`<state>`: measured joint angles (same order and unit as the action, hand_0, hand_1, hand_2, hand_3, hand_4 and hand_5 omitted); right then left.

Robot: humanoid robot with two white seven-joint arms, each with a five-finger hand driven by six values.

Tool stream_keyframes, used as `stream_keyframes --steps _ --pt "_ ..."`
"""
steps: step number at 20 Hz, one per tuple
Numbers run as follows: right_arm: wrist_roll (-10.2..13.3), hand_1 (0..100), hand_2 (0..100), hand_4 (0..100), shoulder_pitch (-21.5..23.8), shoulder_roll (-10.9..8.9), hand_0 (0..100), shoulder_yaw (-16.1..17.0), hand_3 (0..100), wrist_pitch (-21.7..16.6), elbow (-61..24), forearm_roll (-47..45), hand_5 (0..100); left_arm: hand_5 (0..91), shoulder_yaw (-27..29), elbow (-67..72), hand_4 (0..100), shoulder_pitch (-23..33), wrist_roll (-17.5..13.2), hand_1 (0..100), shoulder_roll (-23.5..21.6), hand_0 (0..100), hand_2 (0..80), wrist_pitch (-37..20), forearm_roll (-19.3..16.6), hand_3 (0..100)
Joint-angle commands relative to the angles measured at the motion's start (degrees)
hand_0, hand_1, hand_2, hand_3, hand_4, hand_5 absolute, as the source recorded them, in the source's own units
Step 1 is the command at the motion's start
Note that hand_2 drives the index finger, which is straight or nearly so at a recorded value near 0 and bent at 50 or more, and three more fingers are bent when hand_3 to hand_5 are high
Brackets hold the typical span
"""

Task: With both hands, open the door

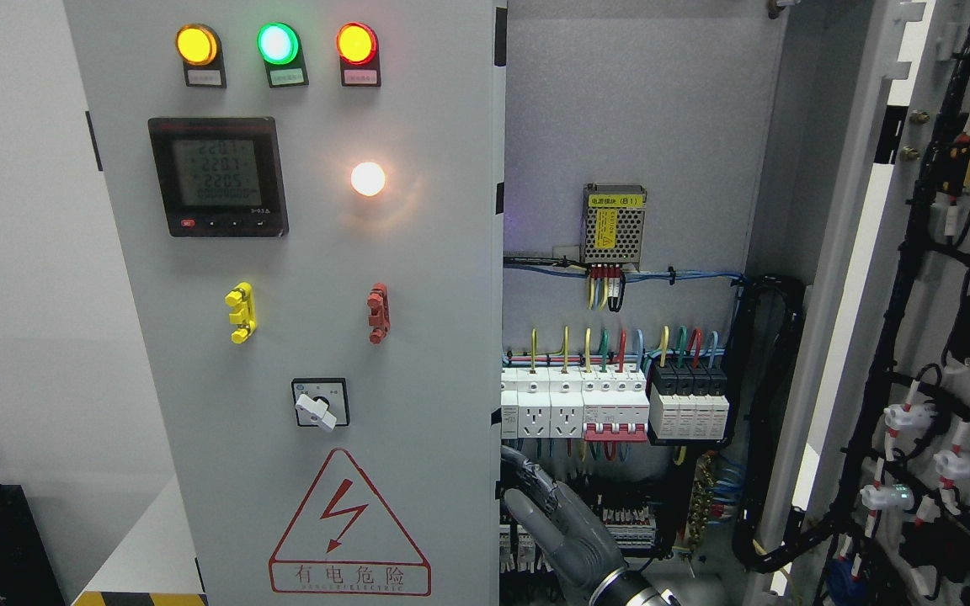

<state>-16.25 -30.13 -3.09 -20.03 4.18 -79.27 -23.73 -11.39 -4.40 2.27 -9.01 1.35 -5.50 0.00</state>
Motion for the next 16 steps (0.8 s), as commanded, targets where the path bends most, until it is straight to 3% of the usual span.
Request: stream_keyframes --steps 1,16 --pt "-0.80 39 0 0 -0.98 -0.07 12 0.26 0 -0.05 2.19 -0.53 0 0.0 0.05 0.01 0 0.01 -0.04 39 0.58 12 0.0 -0.04 0.88 0" --pt "-1.59 39 0 0 -2.74 -0.16 12 0.08 0 -0.05 3.68 -2.20 0 0.0 0.05 0.01 0 0.01 -0.04 39 0.67 12 0.0 -0.04 0.88 0"
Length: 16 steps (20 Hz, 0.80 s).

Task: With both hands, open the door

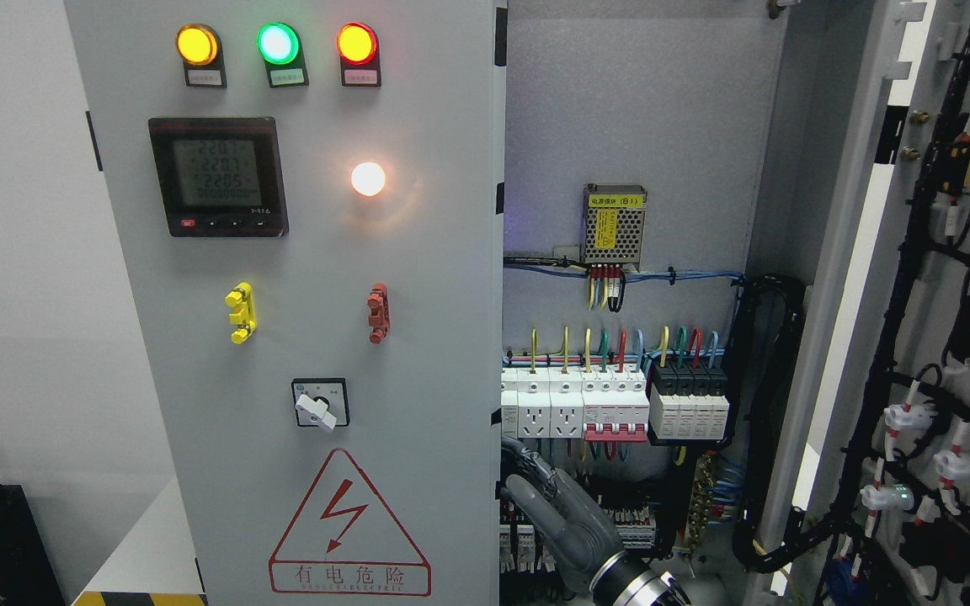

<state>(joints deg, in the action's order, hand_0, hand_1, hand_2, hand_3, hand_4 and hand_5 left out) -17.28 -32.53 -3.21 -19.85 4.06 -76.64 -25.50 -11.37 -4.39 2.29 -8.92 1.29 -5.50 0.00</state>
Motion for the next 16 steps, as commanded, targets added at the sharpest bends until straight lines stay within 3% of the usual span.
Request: stream_keyframes --steps 1,10,12,16 --pt "-1.60 39 0 0 -0.34 -0.04 12 -0.19 0 0.07 1.06 -0.43 0 0.0 0.03 0.00 0 -0.01 -0.13 39 0.73 12 0.0 -0.04 0.88 0" --pt "-2.58 39 0 0 -0.34 -0.13 12 -0.10 0 0.16 1.06 -0.43 0 0.0 0.03 0.00 0 -0.01 -0.13 39 0.73 12 0.0 -0.04 0.88 0" --pt "-4.59 39 0 0 -0.43 -0.13 12 -0.27 0 0.16 0.97 -0.43 0 0.0 -0.06 0.00 0 -0.01 -0.13 39 0.64 12 0.0 -0.04 0.88 0" --pt "-5.13 39 0 0 -0.51 -0.13 12 -0.19 0 0.16 0.97 -0.43 0 0.0 0.03 0.00 0 -0.01 -0.13 39 0.73 12 0.0 -0.04 0.88 0"
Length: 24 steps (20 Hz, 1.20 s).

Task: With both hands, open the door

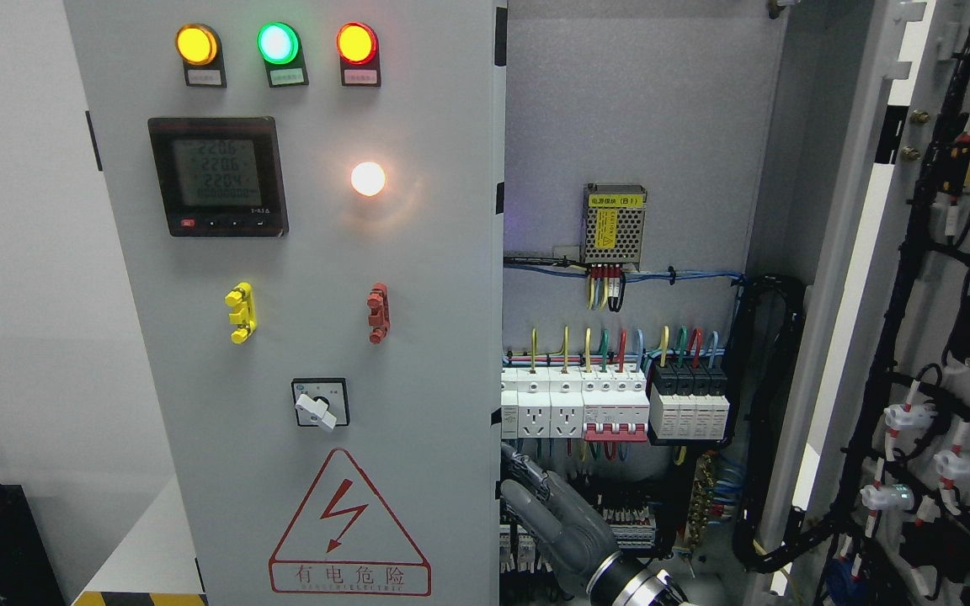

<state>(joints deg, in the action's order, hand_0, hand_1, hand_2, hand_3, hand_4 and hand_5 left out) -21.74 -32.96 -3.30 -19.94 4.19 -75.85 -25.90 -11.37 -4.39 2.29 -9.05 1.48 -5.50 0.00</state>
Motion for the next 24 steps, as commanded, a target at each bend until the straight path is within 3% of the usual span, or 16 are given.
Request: stream_keyframes --steps 1,4,7,17,24 --pt "-0.76 39 0 0 -0.09 -0.04 12 -0.01 0 0.03 0.27 -0.02 0 0.0 0.03 0.00 0 0.00 -0.01 39 0.46 12 0.0 -0.04 0.88 0" --pt "-0.94 39 0 0 -0.18 -0.04 12 0.08 0 0.03 0.35 -0.11 0 0.0 0.03 0.00 0 0.00 -0.01 39 0.54 12 0.0 -0.04 0.88 0" --pt "-3.40 39 0 0 -0.18 -0.04 12 -0.01 0 0.03 0.35 -1.33 0 0.0 0.03 0.00 0 0.00 -0.01 39 0.54 12 0.0 -0.04 0.88 0" --pt "-3.84 39 0 0 0.26 -0.04 12 -0.36 0 0.03 -0.61 -1.69 0 0.0 -0.06 0.00 0 0.00 -0.01 39 0.54 12 0.0 -0.04 0.88 0" --pt "-9.11 39 0 0 1.23 0.05 12 -1.50 0 -0.06 -3.07 -1.78 0 0.0 -0.06 -0.09 0 0.00 -0.01 39 0.55 12 0.0 -0.04 0.88 0"
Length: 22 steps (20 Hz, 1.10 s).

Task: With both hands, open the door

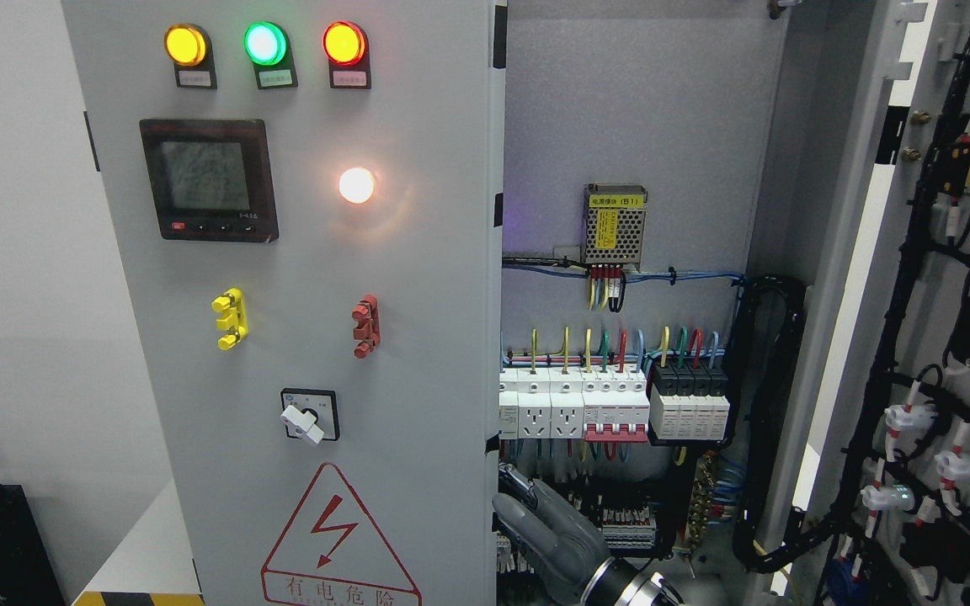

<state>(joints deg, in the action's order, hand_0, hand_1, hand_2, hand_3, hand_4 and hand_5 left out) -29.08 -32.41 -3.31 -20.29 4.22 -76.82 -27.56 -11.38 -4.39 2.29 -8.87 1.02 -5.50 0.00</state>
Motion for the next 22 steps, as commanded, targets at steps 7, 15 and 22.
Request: stream_keyframes --steps 7,15,22 --pt "-1.95 39 0 0 0.51 0.41 12 -1.59 0 -0.18 -2.63 -0.12 0 0.0 -0.04 0.00 0 -0.09 -0.19 39 1.09 12 0.0 -0.04 0.88 0" --pt "-2.04 39 0 0 0.68 0.59 12 -2.65 0 0.00 -4.04 -3.82 0 0.0 -0.05 0.00 0 -0.09 -0.19 39 1.27 12 0.0 -0.04 0.88 0" --pt "-2.39 39 0 0 0.77 0.85 12 -4.58 0 0.00 -6.58 -4.87 0 0.0 -0.05 0.00 0 -0.09 -0.19 39 1.27 12 0.0 -0.04 0.88 0"
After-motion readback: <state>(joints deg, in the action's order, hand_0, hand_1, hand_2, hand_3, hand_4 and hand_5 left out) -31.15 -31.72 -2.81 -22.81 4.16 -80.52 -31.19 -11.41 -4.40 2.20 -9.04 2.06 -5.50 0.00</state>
